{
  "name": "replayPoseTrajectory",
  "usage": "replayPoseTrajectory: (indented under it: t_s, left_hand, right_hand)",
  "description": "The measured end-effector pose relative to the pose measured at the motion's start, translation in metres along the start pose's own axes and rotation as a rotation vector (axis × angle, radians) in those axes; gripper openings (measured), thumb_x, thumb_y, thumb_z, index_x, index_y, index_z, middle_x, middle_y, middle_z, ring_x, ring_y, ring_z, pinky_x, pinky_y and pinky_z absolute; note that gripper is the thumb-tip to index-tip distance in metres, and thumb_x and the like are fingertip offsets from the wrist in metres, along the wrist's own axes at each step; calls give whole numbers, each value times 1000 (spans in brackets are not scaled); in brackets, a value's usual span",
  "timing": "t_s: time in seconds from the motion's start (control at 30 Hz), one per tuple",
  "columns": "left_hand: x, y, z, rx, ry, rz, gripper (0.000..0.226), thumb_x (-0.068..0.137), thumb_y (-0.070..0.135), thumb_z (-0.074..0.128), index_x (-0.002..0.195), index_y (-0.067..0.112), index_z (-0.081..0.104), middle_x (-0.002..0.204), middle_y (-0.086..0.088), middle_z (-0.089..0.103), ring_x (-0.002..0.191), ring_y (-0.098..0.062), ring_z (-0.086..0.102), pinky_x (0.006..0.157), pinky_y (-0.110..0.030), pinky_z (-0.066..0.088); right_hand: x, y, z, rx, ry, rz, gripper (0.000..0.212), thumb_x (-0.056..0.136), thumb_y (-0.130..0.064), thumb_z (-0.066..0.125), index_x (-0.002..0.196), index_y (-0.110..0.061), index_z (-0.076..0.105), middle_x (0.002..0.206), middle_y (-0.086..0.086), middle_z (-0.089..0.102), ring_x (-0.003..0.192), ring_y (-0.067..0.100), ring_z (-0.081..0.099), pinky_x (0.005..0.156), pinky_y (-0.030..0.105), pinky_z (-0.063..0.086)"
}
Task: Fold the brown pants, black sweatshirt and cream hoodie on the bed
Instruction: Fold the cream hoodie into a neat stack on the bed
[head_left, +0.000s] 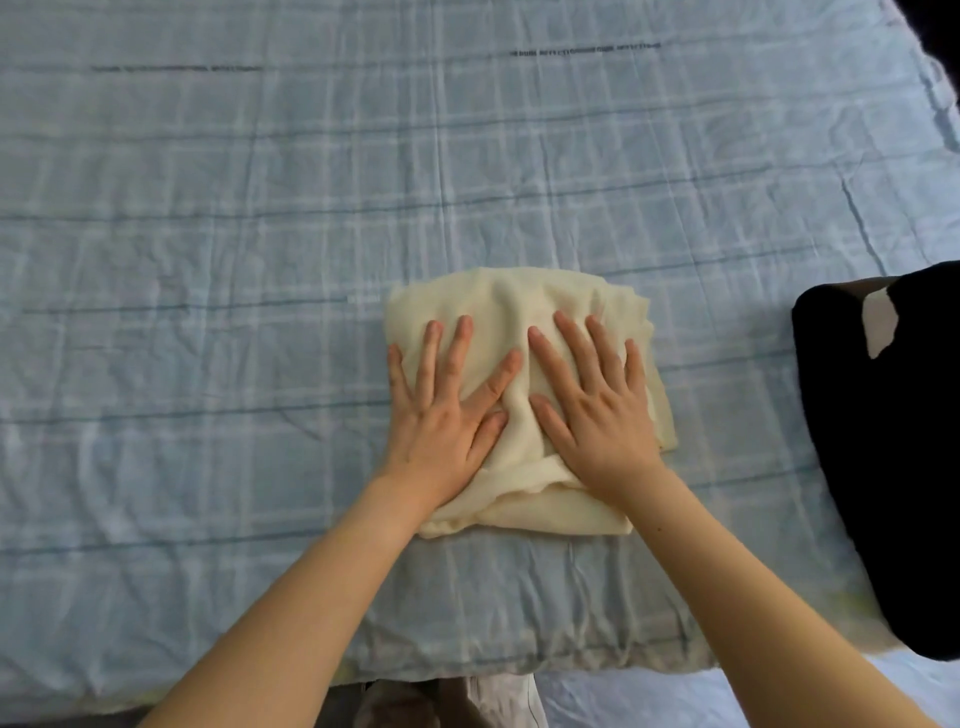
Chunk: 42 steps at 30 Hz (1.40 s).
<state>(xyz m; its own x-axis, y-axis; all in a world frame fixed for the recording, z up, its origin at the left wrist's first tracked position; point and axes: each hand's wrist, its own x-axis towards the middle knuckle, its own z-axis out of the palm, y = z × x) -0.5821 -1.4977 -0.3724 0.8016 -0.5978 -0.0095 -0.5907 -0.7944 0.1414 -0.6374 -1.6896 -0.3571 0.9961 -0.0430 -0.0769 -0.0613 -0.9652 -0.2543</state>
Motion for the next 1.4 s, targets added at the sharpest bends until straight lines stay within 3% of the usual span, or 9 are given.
replayPoseTrajectory:
  t_s: [0.1,0.2,0.3,0.43,0.7,0.93,1.1,1.2,1.4]
  left_hand:
    - [3,-4,-6,-60,61,13,59,95,48,36,152,46,19,163,-11,11,150,-35,6,114,-67,12]
    - [-11,-13,-15,-296,235,-129,54,93,48,45,146,41,37,158,-11,19,145,-32,21,117,-54,17]
    - [-29,-15,-18,-577,279,-411,55,90,52,53,143,45,39,148,-13,27,134,-29,31,111,-23,18]
    - [-29,-4,-12,-837,202,-462,69,93,29,62,149,48,25,123,4,40,116,-7,45,87,10,19]
    - [19,-20,-20,-793,340,-387,62,100,21,53,154,26,24,115,1,40,89,26,38,82,10,23]
    - [15,-22,0,-733,177,-437,70,101,29,48,150,37,-2,110,-2,34,93,-10,41,86,-15,33]
    - [28,-21,-44,-126,295,-408,60,91,30,58,146,16,40,141,-25,32,122,-38,33,103,-53,35]
    - [65,-10,-68,-60,311,-178,55,92,28,41,144,11,43,154,-19,33,141,-35,31,117,-51,17]
    - [78,-24,-22,-2,67,-64,64,98,45,24,153,11,28,159,-8,28,148,-27,24,121,-49,11]
  right_hand:
    - [2,-1,-3,57,40,8,61,98,-58,26,155,-47,10,167,-4,12,154,27,6,119,60,12]
    - [-15,0,-12,129,147,239,64,91,-67,38,151,-56,18,165,10,12,147,43,16,116,58,17]
    - [-36,0,-14,300,105,421,73,88,-66,49,150,-59,12,153,20,27,128,42,40,110,50,33]
    - [-34,5,-15,370,152,335,72,90,-51,62,152,-49,26,119,15,51,105,32,48,99,35,35]
    - [20,29,-23,412,369,271,58,91,-49,66,143,-48,41,117,11,44,110,27,45,99,30,33]
    - [28,38,-11,529,201,256,63,90,-36,70,147,-36,43,123,8,33,112,23,41,109,42,39]
    - [28,20,-48,82,284,306,62,91,-51,47,151,-37,37,156,24,24,141,44,23,114,57,24]
    - [59,-18,-61,121,383,134,57,99,-42,35,154,-26,36,161,14,27,150,37,18,119,53,18]
    - [76,0,-10,-22,104,-19,61,103,-50,26,159,-28,14,166,-1,15,154,20,7,125,43,2]
